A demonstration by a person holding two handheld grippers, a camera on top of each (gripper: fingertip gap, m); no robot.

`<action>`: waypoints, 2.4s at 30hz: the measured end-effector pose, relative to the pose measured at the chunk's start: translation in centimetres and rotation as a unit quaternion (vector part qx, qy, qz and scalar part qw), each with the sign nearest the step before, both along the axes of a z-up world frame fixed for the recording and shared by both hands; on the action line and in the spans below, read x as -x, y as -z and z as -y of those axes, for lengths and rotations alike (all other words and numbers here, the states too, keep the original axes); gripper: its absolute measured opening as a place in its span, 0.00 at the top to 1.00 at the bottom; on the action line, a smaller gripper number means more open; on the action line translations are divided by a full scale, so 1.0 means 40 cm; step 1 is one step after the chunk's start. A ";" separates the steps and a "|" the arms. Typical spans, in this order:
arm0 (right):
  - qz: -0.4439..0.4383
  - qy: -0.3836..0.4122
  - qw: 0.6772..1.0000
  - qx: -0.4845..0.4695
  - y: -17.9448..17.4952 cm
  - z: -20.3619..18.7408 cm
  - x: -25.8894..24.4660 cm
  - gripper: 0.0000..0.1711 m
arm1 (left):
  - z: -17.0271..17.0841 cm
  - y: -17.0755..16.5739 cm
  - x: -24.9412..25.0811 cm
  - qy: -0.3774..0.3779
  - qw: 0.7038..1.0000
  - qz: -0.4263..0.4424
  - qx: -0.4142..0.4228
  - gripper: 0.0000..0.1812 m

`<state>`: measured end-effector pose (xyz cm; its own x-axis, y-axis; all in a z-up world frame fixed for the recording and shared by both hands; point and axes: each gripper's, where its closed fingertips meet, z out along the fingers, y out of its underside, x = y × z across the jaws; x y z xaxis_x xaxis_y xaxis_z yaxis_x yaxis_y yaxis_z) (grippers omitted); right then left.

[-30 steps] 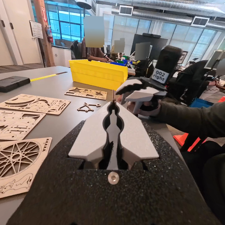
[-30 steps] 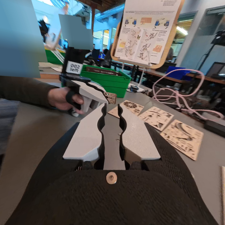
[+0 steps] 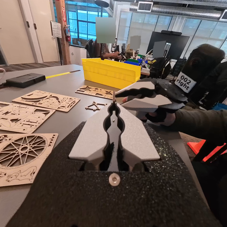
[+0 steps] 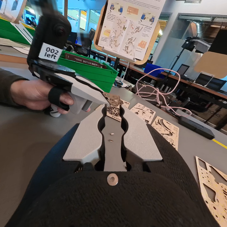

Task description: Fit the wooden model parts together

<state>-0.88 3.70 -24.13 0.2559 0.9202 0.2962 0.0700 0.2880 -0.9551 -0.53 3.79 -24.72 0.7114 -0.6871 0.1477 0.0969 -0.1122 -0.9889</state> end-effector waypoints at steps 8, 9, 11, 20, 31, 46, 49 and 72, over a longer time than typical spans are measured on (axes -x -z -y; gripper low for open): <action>-0.009 0.002 1.000 0.001 -0.007 -0.001 -0.002 0.91 | 0.003 0.001 -0.004 0.002 1.000 -0.015 -0.010 1.00; -0.006 0.001 1.000 0.001 -0.005 -0.001 -0.002 0.91 | 0.003 0.001 -0.003 0.001 1.000 -0.014 -0.010 1.00; -0.004 0.004 1.000 0.000 -0.005 -0.002 -0.002 0.92 | 0.003 0.001 -0.003 0.004 1.000 -0.011 -0.008 1.00; -0.006 0.006 1.000 0.000 -0.006 -0.004 -0.005 0.92 | 0.010 0.003 -0.012 0.008 0.999 -0.029 -0.018 1.00; 0.017 0.023 0.999 -0.045 -0.003 0.002 -0.007 0.97 | 0.012 0.007 -0.014 0.000 0.997 -0.076 -0.033 1.00; 0.010 -0.083 0.996 0.030 0.010 0.020 -0.020 0.97 | 0.030 0.016 -0.030 0.077 0.996 -0.038 -0.002 1.00; 0.013 -0.086 0.996 0.022 0.010 0.025 -0.020 0.97 | 0.035 0.016 -0.030 0.087 0.995 -0.043 -0.005 1.00; -0.123 -0.184 0.952 0.212 -0.075 0.049 -0.030 0.98 | 0.054 -0.067 -0.038 0.070 0.994 0.055 -0.070 1.00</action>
<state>0.32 1.73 -21.13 -0.0938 0.9842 -0.1499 -0.2014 -0.1662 -0.9653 1.01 1.62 -22.02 0.5919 -0.7976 0.1161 0.1988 0.0049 -0.9800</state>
